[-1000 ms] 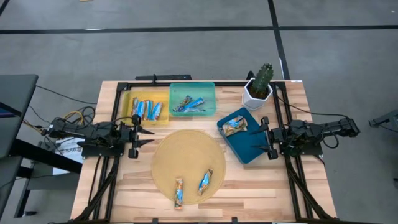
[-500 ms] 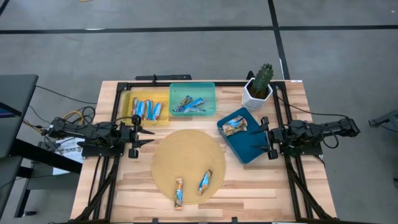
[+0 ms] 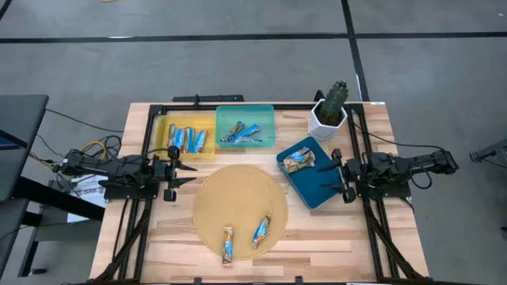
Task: Pick and place Granola Bars by type
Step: Put the right yellow granola bar into the blue bin
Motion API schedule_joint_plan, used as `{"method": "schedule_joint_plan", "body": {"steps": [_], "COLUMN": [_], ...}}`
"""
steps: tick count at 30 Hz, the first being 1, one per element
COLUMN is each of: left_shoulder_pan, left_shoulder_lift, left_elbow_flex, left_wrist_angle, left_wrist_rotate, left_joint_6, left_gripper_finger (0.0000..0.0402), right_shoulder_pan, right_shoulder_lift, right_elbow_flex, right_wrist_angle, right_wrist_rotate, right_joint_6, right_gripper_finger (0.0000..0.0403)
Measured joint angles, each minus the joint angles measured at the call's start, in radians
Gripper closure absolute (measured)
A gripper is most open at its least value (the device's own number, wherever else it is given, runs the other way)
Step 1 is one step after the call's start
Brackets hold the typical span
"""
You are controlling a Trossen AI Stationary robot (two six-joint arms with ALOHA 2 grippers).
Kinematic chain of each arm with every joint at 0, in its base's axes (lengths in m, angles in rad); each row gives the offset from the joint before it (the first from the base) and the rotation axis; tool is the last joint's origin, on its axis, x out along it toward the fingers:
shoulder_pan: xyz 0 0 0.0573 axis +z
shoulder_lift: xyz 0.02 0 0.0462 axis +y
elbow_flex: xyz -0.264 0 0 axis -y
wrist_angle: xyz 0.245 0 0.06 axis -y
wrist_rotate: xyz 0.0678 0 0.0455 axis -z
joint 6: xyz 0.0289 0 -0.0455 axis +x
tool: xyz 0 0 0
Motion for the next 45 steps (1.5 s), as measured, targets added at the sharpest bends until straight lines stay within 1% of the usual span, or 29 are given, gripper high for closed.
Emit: {"method": "schedule_joint_plan", "body": {"steps": [3,6,11,16,19,21,27,30,34,36,39,42,45], "left_shoulder_pan": [0.000,0.000,0.000,0.000,0.000,0.000,0.000,0.000,0.000,0.000,0.000,0.000,0.000], "left_shoulder_lift": [0.000,0.000,0.000,0.000,0.000,0.000,0.000,0.000,0.000,0.000,0.000,0.000,0.000], "left_elbow_flex": [0.000,0.000,0.000,0.000,0.000,0.000,0.000,0.000,0.000,0.000,0.000,0.000,0.000], "left_wrist_angle": [0.000,0.000,0.000,0.000,0.000,0.000,0.000,0.000,0.000,0.000,0.000,0.000,0.000], "left_wrist_rotate": [0.000,0.000,0.000,0.000,0.000,0.000,0.000,0.000,0.000,0.000,0.000,0.000,0.000], "left_joint_6": [0.010,0.002,0.009,-0.001,0.006,0.002,0.010,0.004,0.005,0.007,-0.003,-0.002,0.009], "left_gripper_finger": [0.0283,0.0283,0.0283,0.0283,0.0283,0.0283,0.0283,0.0283,0.0283,0.0283,0.0283,0.0283,0.0283], "right_shoulder_pan": [0.000,-0.001,0.000,0.000,0.005,0.016,0.059,0.079,0.094,0.100,0.119,0.147,0.173], "right_shoulder_lift": [0.013,0.065,0.203,0.393,0.515,0.603,0.863,0.977,1.121,1.186,1.272,1.345,1.413], "right_elbow_flex": [0.009,0.036,0.131,0.254,0.325,0.374,0.544,0.641,0.783,0.847,0.923,0.975,1.018], "right_wrist_angle": [-0.001,-0.001,0.009,0.009,0.001,-0.003,-0.077,-0.170,-0.340,-0.417,-0.487,-0.508,-0.508], "right_wrist_rotate": [0.000,0.000,0.000,0.001,0.001,0.001,0.000,0.000,0.011,0.052,0.148,0.227,0.260], "right_joint_6": [0.235,0.360,0.413,0.404,0.363,0.307,0.024,-0.092,-0.203,-0.248,-0.317,-0.392,-0.449], "right_gripper_finger": [0.0159,0.0159,0.0159,0.0159,0.0159,0.0159,0.0159,0.0159,0.0159,0.0159,0.0159,0.0159,0.0159]}}
